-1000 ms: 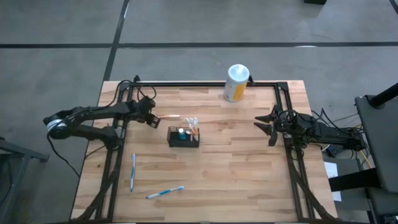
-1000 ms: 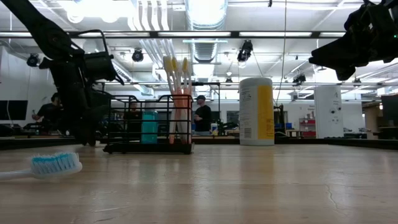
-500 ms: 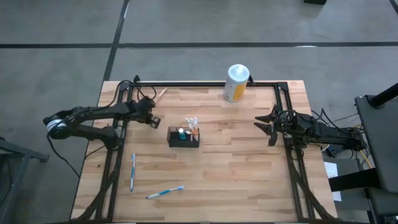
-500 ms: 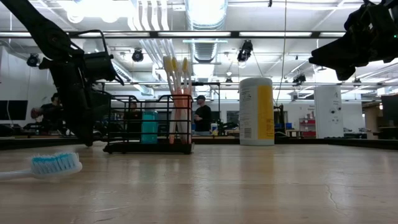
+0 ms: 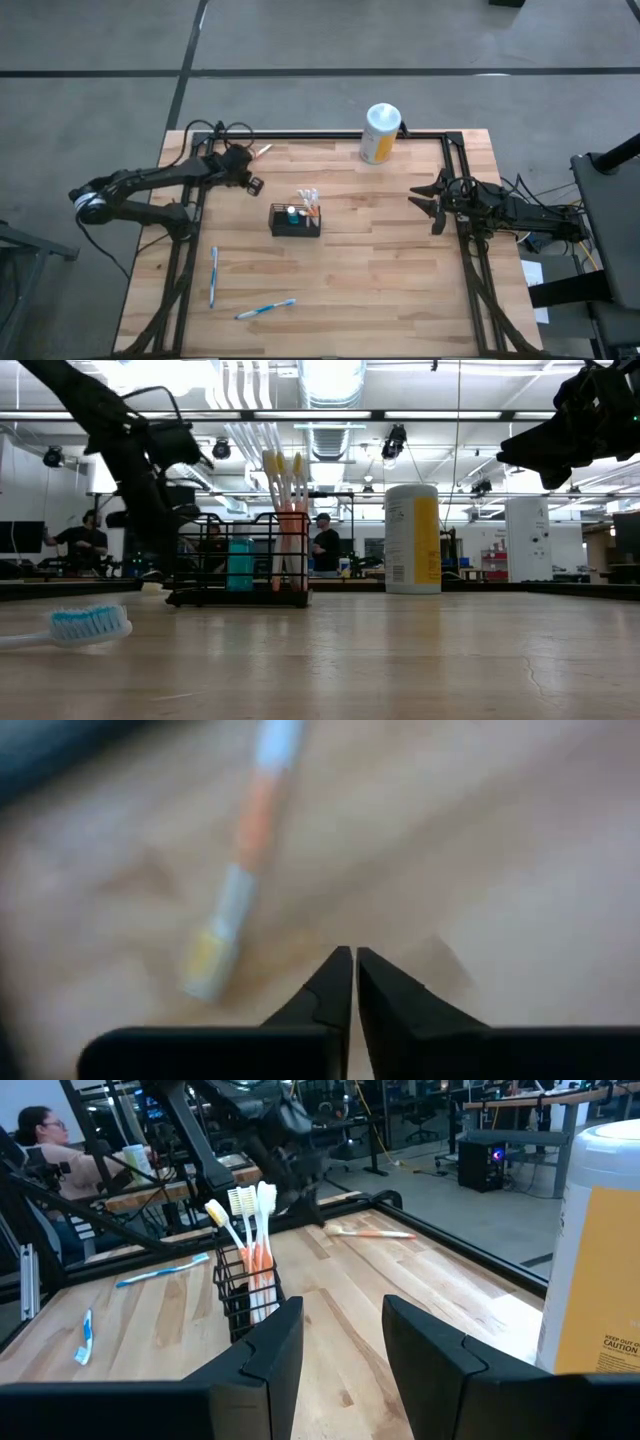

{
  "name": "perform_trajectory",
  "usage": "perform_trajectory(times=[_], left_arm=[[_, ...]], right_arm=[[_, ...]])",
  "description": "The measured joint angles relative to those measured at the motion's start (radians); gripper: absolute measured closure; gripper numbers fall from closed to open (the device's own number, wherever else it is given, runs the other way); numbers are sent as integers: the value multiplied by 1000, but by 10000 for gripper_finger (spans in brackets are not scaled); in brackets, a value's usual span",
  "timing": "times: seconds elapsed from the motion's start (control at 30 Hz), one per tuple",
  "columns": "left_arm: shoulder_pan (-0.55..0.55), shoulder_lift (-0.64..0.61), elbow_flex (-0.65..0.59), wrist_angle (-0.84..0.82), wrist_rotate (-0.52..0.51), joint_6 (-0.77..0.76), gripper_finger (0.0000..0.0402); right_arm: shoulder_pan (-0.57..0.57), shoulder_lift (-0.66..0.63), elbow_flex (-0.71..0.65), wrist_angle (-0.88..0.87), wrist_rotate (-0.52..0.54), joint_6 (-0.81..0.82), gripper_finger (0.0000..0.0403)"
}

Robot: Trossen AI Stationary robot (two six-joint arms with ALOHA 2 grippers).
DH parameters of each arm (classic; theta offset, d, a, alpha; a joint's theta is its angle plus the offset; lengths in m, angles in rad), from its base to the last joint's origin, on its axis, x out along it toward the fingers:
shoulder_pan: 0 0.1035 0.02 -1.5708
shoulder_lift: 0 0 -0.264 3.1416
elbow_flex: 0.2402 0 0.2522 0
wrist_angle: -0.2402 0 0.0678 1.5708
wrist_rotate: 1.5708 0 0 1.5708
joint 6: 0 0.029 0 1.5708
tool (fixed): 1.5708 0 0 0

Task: Pick & Place toothbrushing station
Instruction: Put the orange toothbrush into the right section of the wire organizer

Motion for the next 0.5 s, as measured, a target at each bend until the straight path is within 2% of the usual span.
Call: perform_trajectory(times=[0.07,0.17,0.33,0.5], left_arm=[[12,6,31,-1,-102,-1,372],[54,27,73,-1,-144,-4,362],[146,100,120,-2,-55,-16,334],[214,191,157,41,63,-7,280]], right_arm=[[0,0,0,0,0,0,271],[0,0,0,0,0,0,271],[0,0,0,0,0,0,271],[0,0,0,0,0,0,271]])
